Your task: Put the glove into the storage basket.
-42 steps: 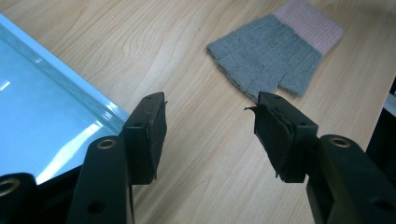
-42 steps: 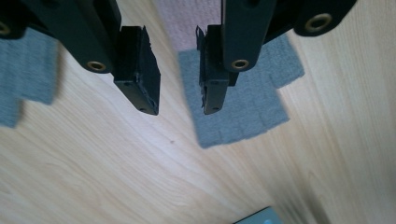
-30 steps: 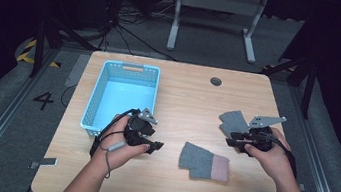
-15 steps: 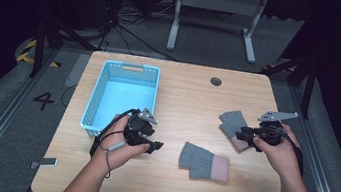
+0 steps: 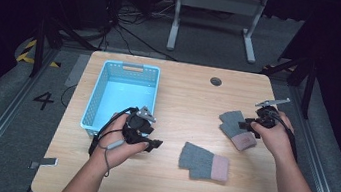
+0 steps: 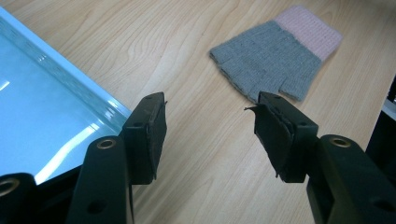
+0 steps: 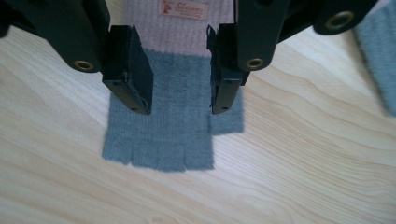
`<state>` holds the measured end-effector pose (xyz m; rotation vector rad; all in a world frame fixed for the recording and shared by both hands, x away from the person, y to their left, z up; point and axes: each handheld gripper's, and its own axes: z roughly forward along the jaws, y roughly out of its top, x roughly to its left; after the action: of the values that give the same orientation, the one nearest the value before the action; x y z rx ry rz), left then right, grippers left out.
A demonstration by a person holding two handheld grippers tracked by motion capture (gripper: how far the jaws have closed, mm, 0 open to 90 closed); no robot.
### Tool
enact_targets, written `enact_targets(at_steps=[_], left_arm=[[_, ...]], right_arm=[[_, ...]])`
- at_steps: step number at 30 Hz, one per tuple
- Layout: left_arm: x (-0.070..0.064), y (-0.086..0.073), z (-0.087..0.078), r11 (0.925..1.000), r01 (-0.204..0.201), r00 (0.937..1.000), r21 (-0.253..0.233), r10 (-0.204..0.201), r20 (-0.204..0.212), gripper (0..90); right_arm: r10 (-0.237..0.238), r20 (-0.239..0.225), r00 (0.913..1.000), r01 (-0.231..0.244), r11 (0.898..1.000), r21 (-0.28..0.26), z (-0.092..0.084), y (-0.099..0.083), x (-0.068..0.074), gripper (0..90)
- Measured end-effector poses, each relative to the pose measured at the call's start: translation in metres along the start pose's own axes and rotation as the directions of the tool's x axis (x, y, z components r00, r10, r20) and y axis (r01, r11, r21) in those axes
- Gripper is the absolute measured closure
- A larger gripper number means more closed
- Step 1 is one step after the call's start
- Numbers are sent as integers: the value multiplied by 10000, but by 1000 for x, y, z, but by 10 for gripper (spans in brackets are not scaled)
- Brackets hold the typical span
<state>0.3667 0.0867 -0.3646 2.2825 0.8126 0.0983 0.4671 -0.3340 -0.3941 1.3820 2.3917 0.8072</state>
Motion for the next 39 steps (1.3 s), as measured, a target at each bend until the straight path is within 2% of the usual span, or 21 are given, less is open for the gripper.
enact_targets(at_steps=[4, 9, 22, 28, 33, 39], left_arm=[[0, 0, -2, 10000, -4, 10000, -35, 4, -21, 448], [1, 0, 0, 10000, 22, 10000, -11, -22, -12, 448], [1, 0, -1, 10000, 11, 10000, -32, -11, -9, 445], [0, 0, -1, 10000, -8, 10000, -21, 8, -14, 445], [0, 0, -1, 10000, -13, 10000, -29, 13, 1, 445], [0, 0, 0, 10000, -15, 10000, -16, 15, 33, 445]], right_arm=[[228, 123, 9997, -233, 9990, 392, 12, -2, -5, 595], [402, 228, 9989, -414, 9975, 578, 19, -4, -6, 586], [486, 611, 9969, -554, 9916, 1166, 37, -5, -4, 574], [245, 953, 9952, -380, 9890, 1432, 41, -3, 1, 570], [398, 932, 9949, -538, 9867, 1535, 41, -2, -1, 603], [251, 1040, 9943, -432, 9836, 1754, 42, 1, 3, 684]])
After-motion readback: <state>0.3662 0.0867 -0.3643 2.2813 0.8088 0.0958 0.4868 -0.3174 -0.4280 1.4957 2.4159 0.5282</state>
